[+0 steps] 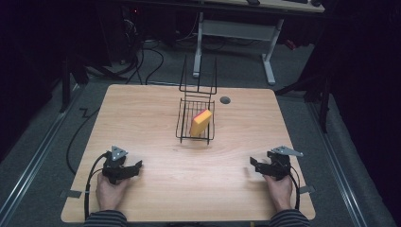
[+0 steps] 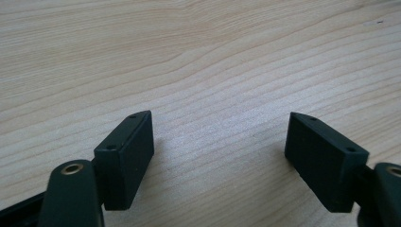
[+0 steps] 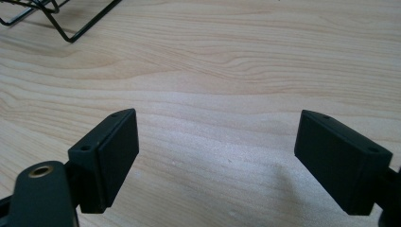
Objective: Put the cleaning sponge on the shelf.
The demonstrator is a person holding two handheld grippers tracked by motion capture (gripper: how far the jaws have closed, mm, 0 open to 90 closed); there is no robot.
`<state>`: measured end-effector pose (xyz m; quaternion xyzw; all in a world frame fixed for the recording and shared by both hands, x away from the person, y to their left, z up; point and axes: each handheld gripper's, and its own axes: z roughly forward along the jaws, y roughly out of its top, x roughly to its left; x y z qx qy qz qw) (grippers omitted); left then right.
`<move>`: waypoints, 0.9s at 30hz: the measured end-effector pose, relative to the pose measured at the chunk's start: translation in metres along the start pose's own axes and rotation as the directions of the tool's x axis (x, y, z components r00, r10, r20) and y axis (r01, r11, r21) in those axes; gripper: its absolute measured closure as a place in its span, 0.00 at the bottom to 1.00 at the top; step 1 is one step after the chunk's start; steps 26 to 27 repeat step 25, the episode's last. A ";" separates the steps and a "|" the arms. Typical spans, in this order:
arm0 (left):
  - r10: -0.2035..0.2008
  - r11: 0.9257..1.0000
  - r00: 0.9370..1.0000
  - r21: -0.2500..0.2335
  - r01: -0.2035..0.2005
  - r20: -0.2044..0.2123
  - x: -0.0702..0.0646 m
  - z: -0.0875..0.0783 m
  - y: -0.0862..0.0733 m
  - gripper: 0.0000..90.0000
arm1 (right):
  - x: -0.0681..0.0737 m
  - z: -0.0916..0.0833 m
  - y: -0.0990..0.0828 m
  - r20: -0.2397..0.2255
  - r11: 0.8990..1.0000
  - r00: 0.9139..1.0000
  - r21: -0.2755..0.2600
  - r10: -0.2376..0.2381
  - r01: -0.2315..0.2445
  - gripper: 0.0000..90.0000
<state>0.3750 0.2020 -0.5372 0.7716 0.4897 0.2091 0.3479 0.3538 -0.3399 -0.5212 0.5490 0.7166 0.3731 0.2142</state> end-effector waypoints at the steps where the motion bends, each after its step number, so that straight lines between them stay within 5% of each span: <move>1: 0.000 1.000 1.000 0.000 0.000 0.000 0.000 0.000 0.000 0.28 | 0.001 0.000 -0.001 0.006 1.000 1.000 0.006 -0.002 0.002 0.17; 12: 0.001 1.000 1.000 0.000 -0.001 -0.001 0.000 0.000 0.000 0.28 | 0.009 0.012 -0.004 0.039 0.993 0.997 0.095 -0.072 0.068 0.18; 15: 0.001 1.000 1.000 0.000 -0.001 0.000 0.000 0.000 0.000 0.28 | 0.012 0.012 -0.004 0.068 0.990 0.993 0.105 -0.099 0.091 0.19; 27: 0.001 1.000 1.000 0.001 -0.001 0.001 0.000 0.000 0.000 0.28 | 0.013 0.012 -0.004 0.066 0.990 0.992 0.106 -0.105 0.098 0.19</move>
